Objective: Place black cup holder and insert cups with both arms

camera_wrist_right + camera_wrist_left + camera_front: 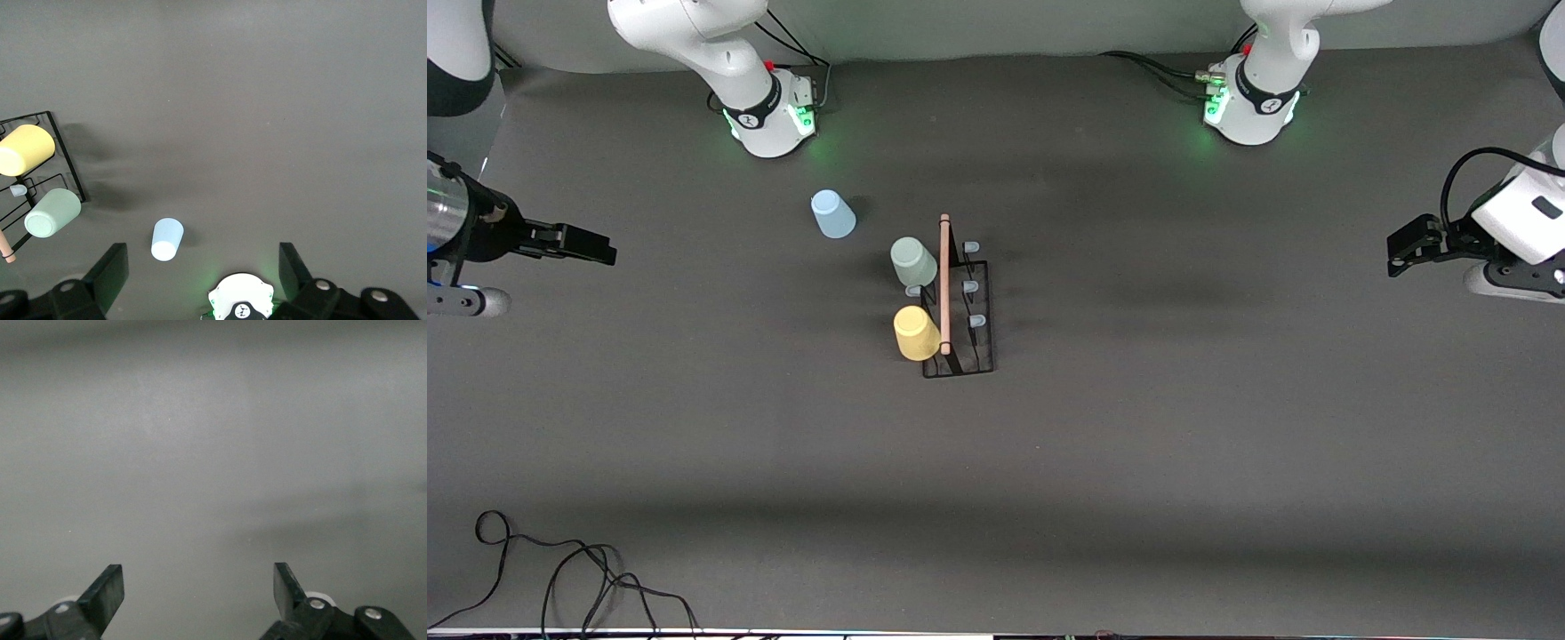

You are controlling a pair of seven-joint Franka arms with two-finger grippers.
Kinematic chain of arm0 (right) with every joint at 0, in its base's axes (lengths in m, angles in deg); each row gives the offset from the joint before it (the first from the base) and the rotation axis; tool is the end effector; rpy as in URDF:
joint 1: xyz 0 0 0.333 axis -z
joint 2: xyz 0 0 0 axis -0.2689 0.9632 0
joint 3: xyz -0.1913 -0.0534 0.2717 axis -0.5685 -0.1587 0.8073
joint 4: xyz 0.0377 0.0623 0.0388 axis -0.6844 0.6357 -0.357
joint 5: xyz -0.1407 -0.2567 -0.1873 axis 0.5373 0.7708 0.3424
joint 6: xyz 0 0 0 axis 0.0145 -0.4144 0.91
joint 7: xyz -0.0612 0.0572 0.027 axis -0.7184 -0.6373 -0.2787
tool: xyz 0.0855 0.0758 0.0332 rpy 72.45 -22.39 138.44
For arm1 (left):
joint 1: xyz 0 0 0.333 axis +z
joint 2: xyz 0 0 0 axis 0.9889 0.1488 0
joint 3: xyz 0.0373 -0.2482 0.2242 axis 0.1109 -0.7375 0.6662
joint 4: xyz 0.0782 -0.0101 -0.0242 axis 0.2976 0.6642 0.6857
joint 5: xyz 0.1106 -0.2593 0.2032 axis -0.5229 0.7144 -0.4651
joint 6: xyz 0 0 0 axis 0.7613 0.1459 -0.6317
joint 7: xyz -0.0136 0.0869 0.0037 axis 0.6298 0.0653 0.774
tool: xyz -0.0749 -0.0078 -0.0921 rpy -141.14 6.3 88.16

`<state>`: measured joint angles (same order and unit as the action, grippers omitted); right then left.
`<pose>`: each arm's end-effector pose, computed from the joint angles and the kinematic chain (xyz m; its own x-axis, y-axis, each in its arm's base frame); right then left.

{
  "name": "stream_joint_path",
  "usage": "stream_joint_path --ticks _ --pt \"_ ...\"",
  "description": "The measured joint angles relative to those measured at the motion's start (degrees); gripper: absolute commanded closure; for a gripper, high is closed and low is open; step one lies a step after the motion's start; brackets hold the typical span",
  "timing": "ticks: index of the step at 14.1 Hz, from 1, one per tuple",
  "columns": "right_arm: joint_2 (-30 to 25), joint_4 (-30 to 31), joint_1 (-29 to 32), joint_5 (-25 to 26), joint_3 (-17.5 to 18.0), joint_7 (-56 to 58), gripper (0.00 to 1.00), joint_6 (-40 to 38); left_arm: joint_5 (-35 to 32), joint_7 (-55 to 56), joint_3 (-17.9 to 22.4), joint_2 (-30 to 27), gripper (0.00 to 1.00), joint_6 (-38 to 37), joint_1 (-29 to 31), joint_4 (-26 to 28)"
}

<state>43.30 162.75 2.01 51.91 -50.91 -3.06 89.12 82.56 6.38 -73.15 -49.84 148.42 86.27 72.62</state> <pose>0.5173 0.0114 0.6136 0.9666 -0.1361 -0.2169 -0.1315 -0.9907 0.0357 0.5082 -0.0118 0.5915 0.9875 -0.1574 0.0118 -0.1571 -0.9873 -0.0247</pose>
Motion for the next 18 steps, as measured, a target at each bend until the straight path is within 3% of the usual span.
stream_joint_path --ticks 4,9,18 --pt "-3.8 5.7 6.0 0.4 5.6 1.9 0.0 5.5 0.0 0.0 0.0 0.0 0.0 -0.1 0.0 0.0" --pt "-8.2 12.7 7.5 1.0 6.1 5.9 0.0 11.9 0.0 0.0 0.0 0.0 0.0 -0.1 0.0 0.0" --pt "-8.5 13.1 7.5 1.0 6.8 6.0 0.0 12.2 0.0 0.0 0.0 0.0 0.0 -0.1 0.0 0.0"
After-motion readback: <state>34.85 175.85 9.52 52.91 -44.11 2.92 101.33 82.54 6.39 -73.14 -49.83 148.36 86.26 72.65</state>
